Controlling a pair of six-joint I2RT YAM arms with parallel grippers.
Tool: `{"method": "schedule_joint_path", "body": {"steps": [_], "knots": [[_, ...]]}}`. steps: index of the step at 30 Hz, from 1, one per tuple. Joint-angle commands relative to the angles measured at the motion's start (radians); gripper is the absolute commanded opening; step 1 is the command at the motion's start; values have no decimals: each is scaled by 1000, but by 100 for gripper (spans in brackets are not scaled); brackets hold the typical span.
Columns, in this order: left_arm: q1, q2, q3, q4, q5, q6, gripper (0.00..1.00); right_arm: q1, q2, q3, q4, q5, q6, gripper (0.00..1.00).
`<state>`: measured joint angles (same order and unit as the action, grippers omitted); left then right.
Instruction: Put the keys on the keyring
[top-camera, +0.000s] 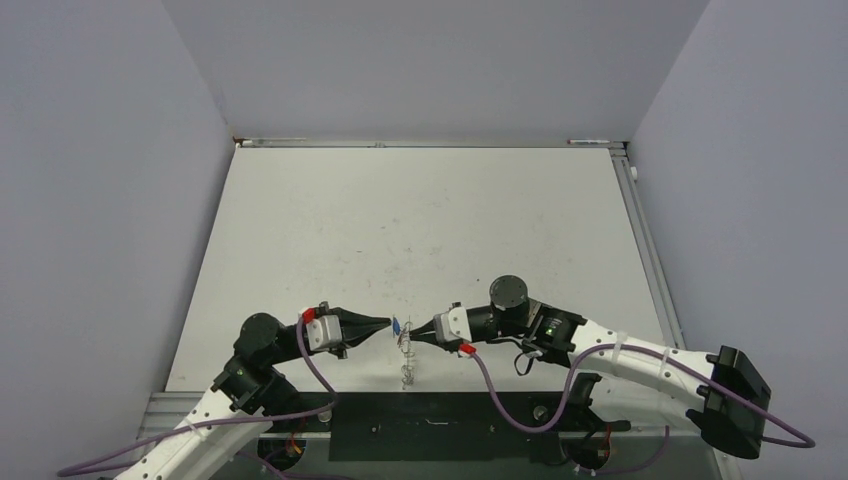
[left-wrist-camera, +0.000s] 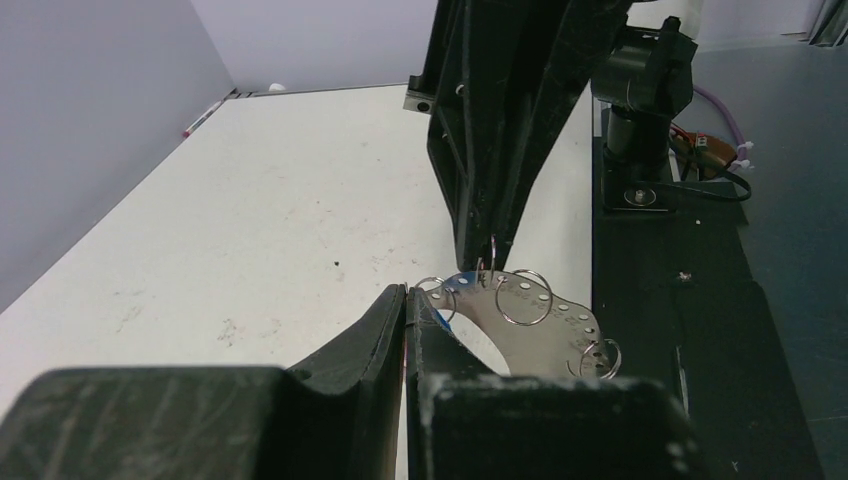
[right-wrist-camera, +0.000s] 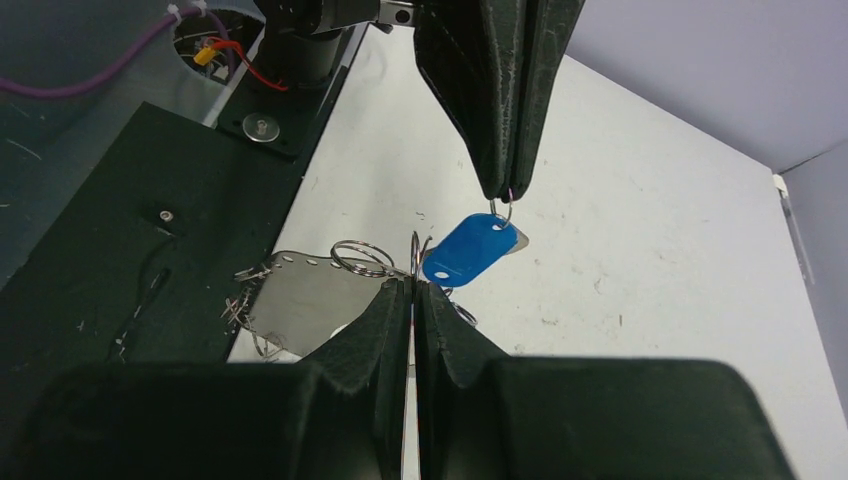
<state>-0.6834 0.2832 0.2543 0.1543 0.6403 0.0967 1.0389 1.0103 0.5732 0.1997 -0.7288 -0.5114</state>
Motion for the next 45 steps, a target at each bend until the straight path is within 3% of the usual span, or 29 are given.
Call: {"method": "schedule_joint_path", "body": {"steps": [1, 15, 45], "knots": [[-11, 5, 1, 50, 29, -3, 0, -43, 13, 60, 77, -148, 46, 5], [-20, 28, 2, 41, 19, 18, 0, -118, 75, 75, 158, -305, 165, 5], [-63, 49, -2, 30, 29, 40, 0, -151, 152, 73, 243, -342, 231, 5]]}}
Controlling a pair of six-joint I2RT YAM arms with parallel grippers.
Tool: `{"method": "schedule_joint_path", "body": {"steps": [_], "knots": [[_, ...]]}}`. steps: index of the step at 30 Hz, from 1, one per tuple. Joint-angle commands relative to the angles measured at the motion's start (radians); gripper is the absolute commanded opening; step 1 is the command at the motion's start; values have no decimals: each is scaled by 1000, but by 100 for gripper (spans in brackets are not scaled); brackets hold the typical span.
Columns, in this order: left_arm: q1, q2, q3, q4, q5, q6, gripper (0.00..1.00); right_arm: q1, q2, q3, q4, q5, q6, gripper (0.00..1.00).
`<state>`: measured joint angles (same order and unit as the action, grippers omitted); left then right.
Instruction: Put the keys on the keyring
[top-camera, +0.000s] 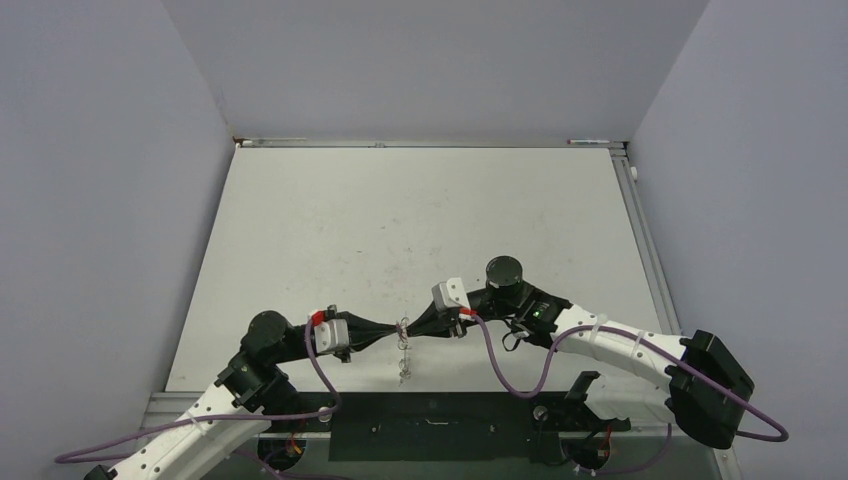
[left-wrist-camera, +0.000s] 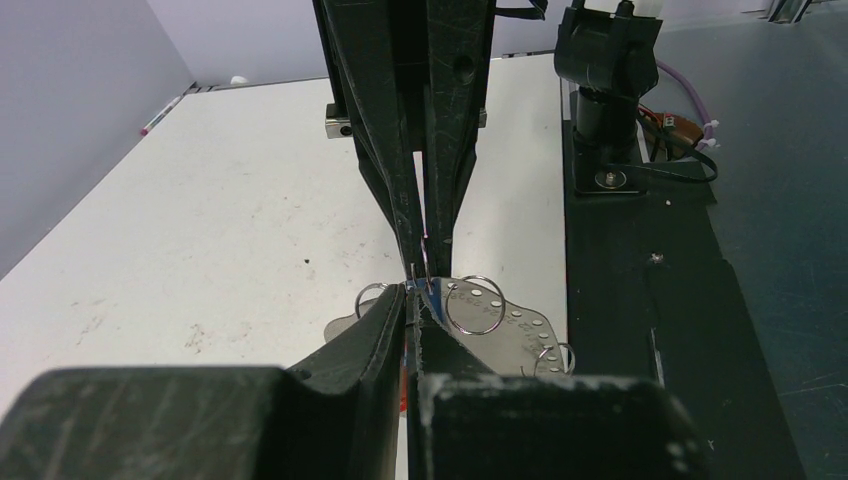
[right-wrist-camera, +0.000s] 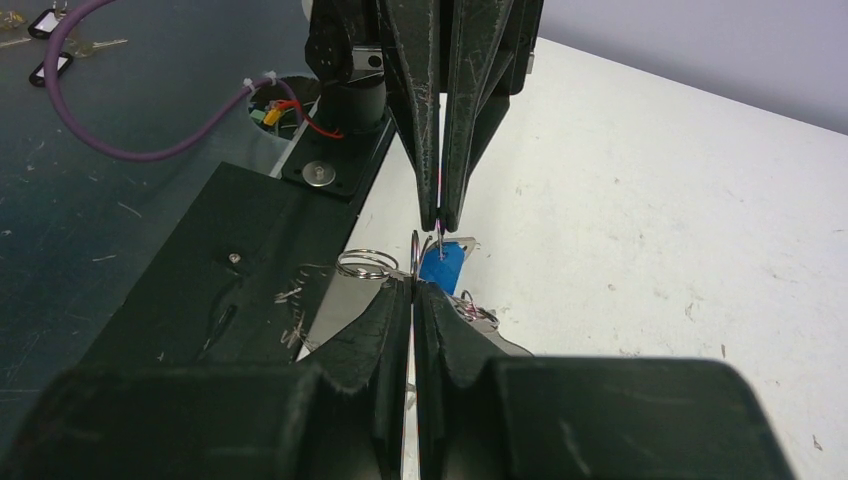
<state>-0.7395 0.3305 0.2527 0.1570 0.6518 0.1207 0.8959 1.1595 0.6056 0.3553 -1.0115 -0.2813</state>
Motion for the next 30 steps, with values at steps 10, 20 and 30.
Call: {"method": "schedule_joint_path", "body": {"steps": [10, 20, 30], "knots": [[-9, -5, 0, 27, 19, 16, 0, -9, 28, 46, 85, -76, 8, 5], [-14, -5, -3, 32, 33, 13, 0, -17, 33, 45, 84, -75, 11, 5], [-27, -2, -7, 39, 47, 7, 0, -19, 35, 45, 88, -78, 16, 5]]}}
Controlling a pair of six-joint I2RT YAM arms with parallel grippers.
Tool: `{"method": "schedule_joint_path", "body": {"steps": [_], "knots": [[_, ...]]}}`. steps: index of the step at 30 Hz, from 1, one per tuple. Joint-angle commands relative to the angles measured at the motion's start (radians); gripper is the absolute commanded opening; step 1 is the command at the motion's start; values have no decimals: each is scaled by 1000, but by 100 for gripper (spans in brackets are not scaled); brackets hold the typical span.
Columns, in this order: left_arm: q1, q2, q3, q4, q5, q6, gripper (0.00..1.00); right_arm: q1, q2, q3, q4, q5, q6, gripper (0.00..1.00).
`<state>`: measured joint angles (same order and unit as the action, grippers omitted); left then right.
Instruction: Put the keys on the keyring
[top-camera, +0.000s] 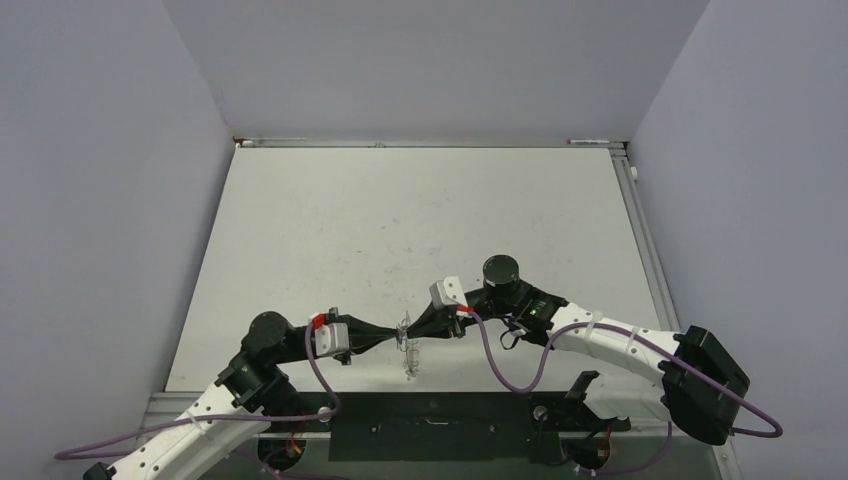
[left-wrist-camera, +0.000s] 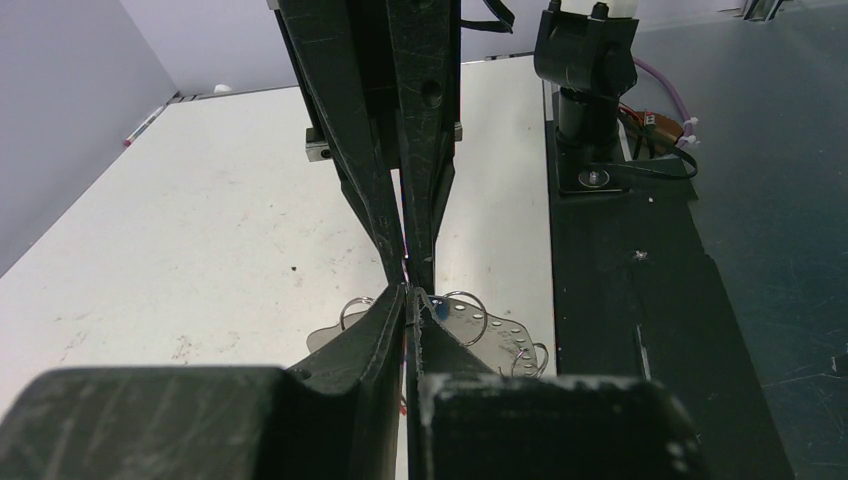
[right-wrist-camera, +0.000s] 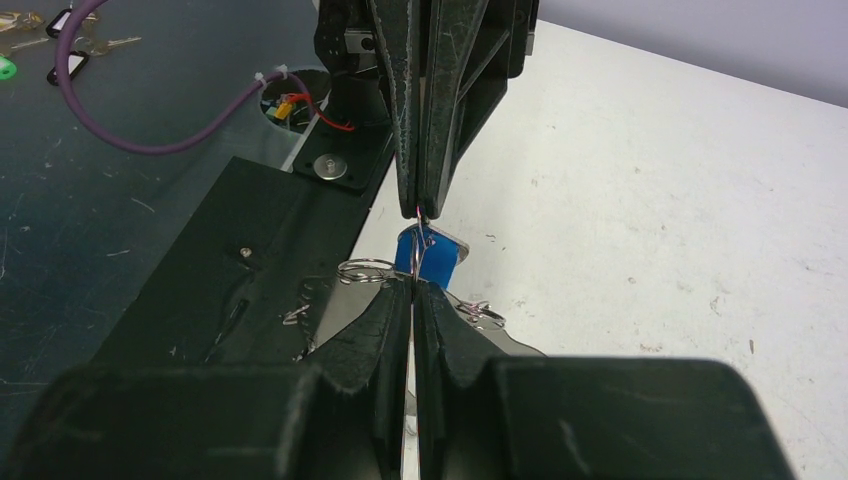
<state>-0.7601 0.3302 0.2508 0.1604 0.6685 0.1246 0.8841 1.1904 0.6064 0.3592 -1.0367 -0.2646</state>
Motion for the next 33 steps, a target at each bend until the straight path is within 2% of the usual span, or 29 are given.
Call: {"method": "schedule_joint_path", "body": {"steps": [1, 33], "knots": [[-6, -2, -5, 36, 31, 2, 0, -7, 5, 44, 85, -54, 0, 5], [-24, 17, 0, 10, 37, 18, 0, -27, -46, 23, 139, -53, 52, 5]]}}
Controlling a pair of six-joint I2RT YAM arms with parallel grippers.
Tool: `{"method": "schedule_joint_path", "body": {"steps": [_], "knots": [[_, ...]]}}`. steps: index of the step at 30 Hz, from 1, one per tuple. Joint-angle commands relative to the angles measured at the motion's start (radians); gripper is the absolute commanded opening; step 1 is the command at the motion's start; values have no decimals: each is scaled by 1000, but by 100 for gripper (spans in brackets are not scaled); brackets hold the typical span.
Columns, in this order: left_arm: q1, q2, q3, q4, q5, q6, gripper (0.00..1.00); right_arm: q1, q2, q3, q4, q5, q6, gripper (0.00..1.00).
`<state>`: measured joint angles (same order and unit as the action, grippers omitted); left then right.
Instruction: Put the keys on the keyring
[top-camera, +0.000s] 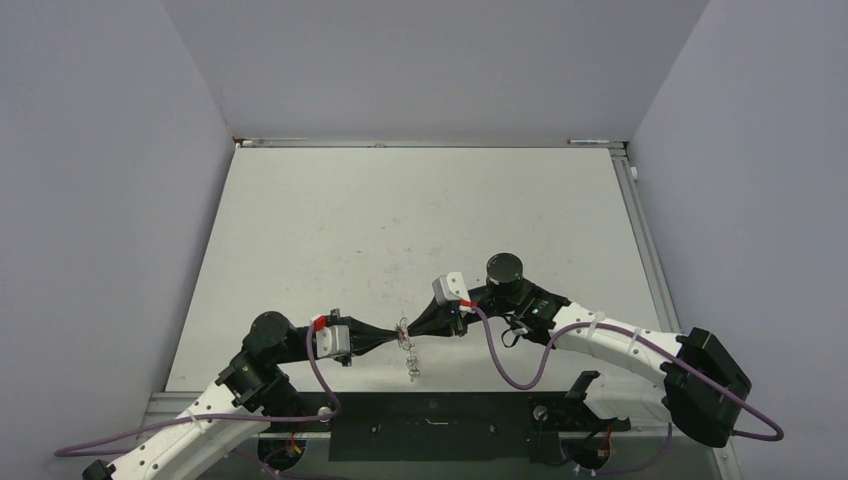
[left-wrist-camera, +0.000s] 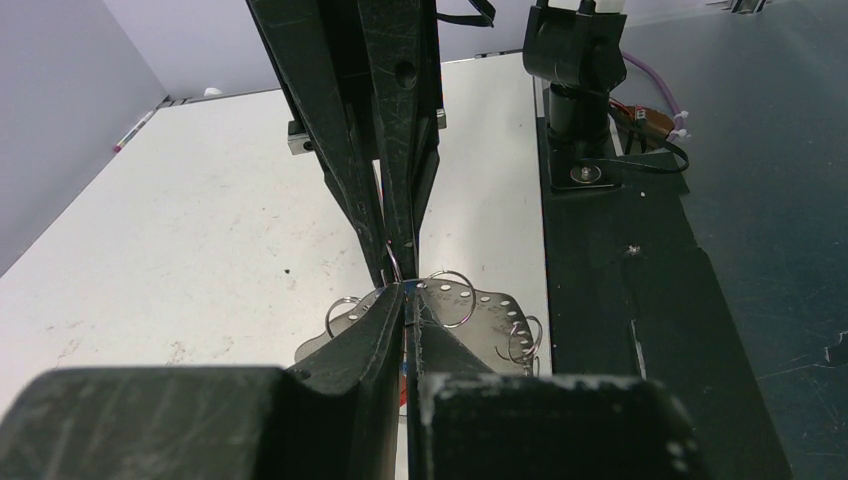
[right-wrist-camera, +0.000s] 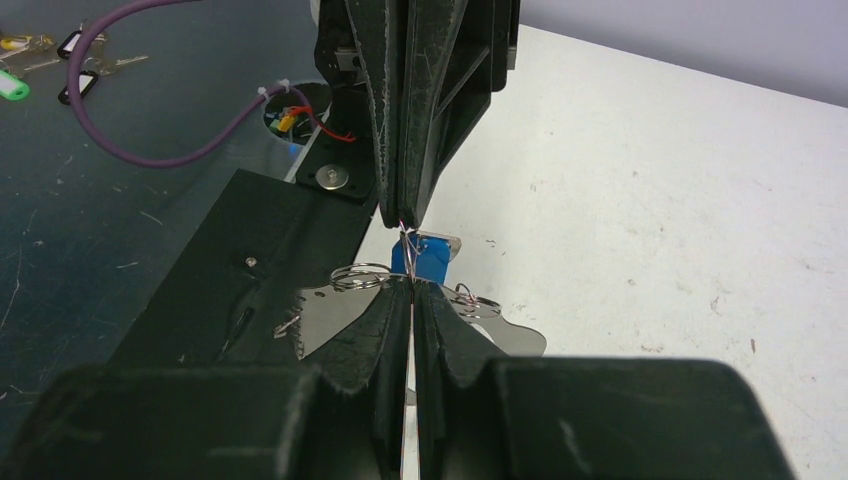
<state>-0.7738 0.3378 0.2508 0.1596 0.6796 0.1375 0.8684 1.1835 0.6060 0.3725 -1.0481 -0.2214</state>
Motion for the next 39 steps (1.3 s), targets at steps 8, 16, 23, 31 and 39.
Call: {"method": "schedule_joint_path", "body": {"steps": [8, 16, 23, 31, 39], "knots": [[-10, 11, 0, 8, 20, 10, 0, -13, -53, 15, 136, -41, 15, 5], [-10, 7, 1, 2, 6, 13, 0, -14, -56, 14, 141, -43, 19, 5], [-7, -23, 1, -6, -28, 25, 15, -15, -51, 14, 145, -46, 21, 5], [-6, -52, 1, -9, -61, 28, 25, -15, -53, 13, 152, -44, 25, 5], [2, -54, -8, 29, -91, -14, 26, -12, -73, -16, 227, -12, 61, 5]]}}
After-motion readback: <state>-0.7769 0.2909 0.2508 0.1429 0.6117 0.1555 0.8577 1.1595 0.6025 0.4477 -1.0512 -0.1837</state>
